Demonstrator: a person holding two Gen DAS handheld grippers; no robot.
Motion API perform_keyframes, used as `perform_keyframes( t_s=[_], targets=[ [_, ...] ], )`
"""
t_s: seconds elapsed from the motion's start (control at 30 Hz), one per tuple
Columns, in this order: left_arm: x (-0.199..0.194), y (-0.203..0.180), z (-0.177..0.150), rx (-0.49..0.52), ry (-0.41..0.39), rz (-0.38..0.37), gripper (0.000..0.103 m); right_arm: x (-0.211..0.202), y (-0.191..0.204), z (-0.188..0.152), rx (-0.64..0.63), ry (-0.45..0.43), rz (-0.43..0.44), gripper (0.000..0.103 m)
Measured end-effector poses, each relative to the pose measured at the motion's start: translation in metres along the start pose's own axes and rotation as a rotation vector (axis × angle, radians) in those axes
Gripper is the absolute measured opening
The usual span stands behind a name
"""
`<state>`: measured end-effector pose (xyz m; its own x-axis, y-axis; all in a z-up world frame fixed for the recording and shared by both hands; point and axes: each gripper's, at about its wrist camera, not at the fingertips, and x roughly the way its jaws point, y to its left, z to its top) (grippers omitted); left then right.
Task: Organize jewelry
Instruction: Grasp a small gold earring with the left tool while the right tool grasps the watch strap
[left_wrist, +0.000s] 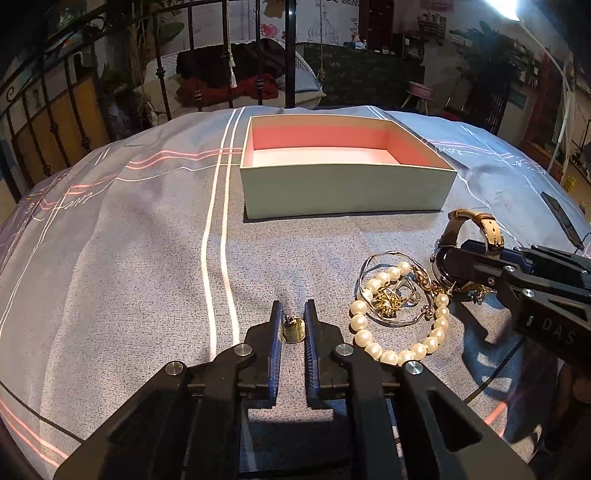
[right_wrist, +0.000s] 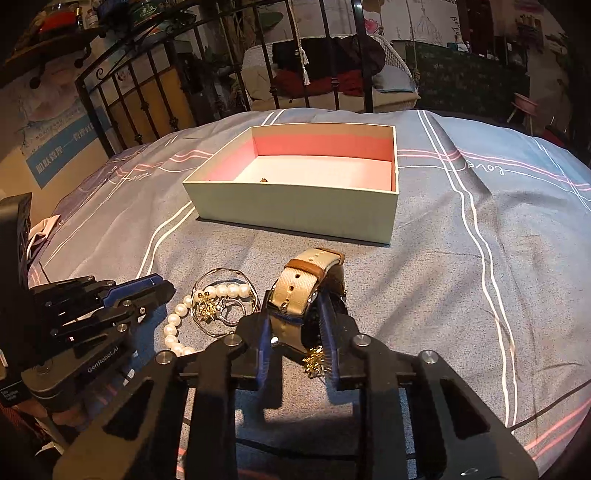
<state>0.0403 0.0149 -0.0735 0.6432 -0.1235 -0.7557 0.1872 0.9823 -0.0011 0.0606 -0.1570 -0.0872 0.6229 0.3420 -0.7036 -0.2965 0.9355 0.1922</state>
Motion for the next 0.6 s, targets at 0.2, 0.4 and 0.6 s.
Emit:
perform_keyframes(
  t_s=[0.2, 0.4, 0.6],
  targets=[
    [-0.011, 0.003, -0.002, -0.028, -0.055, -0.045, 0.011, -0.01, 0.0, 0.001, -0.034, -0.049, -0.004, 0.015],
    [-0.02, 0.006, 0.007, -0.07, -0.078, -0.069, 0.011, -0.026, -0.007, 0.005, -0.025, -0.101, 0.026, 0.014],
    [-0.024, 0.001, 0.015, -0.063, -0.087, -0.077, 0.011, -0.035, -0.013, 0.007, -0.002, -0.128, 0.055, 0.014]
  ],
)
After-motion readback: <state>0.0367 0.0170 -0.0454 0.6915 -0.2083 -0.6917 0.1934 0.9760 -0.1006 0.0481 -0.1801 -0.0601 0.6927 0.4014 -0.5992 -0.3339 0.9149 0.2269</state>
